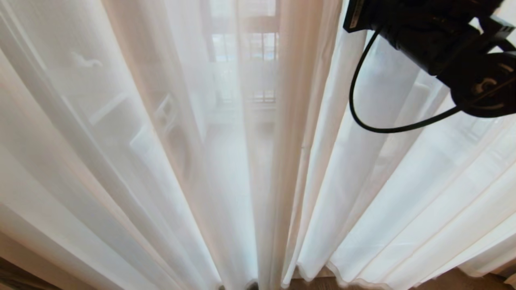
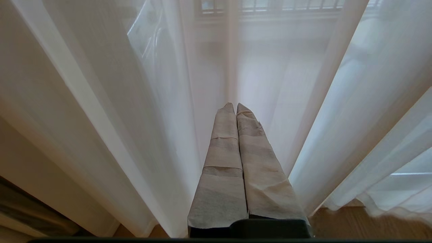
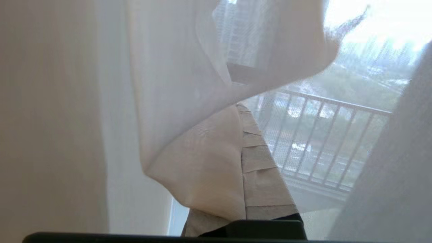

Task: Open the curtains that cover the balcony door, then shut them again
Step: Close the inner curtains on both sides

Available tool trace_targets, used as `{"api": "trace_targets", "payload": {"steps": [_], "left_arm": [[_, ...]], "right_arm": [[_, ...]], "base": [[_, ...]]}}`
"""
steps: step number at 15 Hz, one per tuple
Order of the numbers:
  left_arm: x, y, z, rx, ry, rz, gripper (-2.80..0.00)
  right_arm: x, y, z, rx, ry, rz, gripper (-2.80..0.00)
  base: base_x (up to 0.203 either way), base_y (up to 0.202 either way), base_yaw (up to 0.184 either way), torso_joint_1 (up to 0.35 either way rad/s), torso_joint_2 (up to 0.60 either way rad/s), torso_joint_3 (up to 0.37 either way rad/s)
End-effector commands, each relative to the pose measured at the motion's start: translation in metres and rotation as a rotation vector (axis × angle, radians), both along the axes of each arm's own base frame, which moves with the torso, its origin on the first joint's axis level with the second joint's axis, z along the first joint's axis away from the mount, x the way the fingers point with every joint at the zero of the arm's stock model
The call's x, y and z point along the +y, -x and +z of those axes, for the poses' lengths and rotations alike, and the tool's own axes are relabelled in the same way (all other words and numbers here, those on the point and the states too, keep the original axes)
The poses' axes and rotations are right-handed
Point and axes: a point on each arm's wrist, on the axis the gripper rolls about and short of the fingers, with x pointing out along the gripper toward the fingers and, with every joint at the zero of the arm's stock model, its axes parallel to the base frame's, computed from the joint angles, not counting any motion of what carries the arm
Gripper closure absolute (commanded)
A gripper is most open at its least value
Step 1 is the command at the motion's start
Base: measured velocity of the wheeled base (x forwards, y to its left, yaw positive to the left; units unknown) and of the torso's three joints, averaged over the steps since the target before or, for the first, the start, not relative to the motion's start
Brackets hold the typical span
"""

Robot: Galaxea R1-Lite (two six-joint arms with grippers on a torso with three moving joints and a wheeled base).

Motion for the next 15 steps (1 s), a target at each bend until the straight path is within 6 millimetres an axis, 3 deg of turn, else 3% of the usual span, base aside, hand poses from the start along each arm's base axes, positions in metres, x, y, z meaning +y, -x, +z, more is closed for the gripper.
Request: {"api": "trace_targets", "payload": {"steps": [1, 5, 6, 11, 15], "left_arm": [[0.000, 0.000, 0.000, 0.000, 0.000, 0.000, 0.00], [0.000, 0.000, 0.000, 0.000, 0.000, 0.000, 0.00], [0.000, 0.000, 0.000, 0.000, 0.000, 0.000, 0.00], [0.000, 0.000, 0.000, 0.000, 0.000, 0.000, 0.00], [0.000, 0.000, 0.000, 0.000, 0.000, 0.000, 0.00]], "right_arm": [[-0.020, 0.012, 0.009, -0.020, -0.010, -0.035, 0.00], [-0.027, 0.016, 0.009, -0.017, -0.008, -0.050, 0.00], [-0.028, 0.019, 0.011, -0.019, -0.009, -0.050, -2.80], [-0.037, 0.038, 0.010, -0.012, -0.001, -0.045, -2.80], [-0.055, 0.076, 0.016, -0.022, -0.006, -0.045, -2.80]], "base": [[0.000, 0.000, 0.000, 0.000, 0.00, 0.000], [0.000, 0.000, 0.000, 0.000, 0.00, 0.000], [0.000, 0.000, 0.000, 0.000, 0.00, 0.000], [0.000, 0.000, 0.000, 0.000, 0.00, 0.000], [0.000, 0.000, 0.000, 0.000, 0.00, 0.000]]}}
